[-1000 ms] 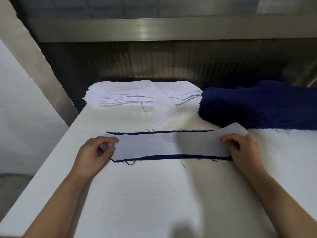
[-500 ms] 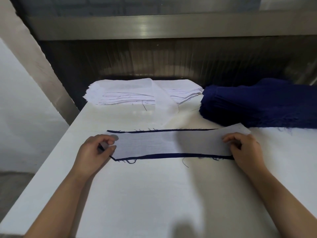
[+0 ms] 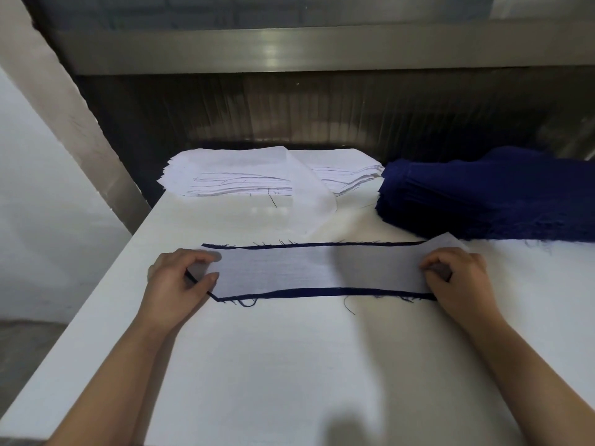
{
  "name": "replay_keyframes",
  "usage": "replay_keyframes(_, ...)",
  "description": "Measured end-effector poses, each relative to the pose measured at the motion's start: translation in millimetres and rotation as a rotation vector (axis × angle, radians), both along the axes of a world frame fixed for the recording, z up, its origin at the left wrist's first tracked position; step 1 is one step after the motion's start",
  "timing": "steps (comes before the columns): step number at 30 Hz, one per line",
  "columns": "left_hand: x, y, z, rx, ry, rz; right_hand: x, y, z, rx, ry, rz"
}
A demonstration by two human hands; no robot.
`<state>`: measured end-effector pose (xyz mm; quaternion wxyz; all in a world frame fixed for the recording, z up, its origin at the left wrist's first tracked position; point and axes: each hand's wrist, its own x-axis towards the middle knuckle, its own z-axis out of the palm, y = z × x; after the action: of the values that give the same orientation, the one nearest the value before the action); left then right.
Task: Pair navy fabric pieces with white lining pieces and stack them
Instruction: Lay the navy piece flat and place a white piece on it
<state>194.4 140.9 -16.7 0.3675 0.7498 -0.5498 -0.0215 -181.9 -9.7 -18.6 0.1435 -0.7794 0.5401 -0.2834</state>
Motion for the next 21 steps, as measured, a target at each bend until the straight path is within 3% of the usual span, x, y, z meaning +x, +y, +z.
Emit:
replay_keyframes(4, -2, 1, 2, 0.064, 0.009, 0.134, -1, 0, -2, 0.012, 0.074, -0.058)
replay_keyframes(15, -4, 0, 5, 0.100, 0.052, 0.185, 3, 5, 2, 0.035, 0.232, -0.179)
replay_keyframes(21, 2, -10, 5, 0.076, 0.092, 0.191, 10, 8, 9, -0.007, 0.278, -0.132)
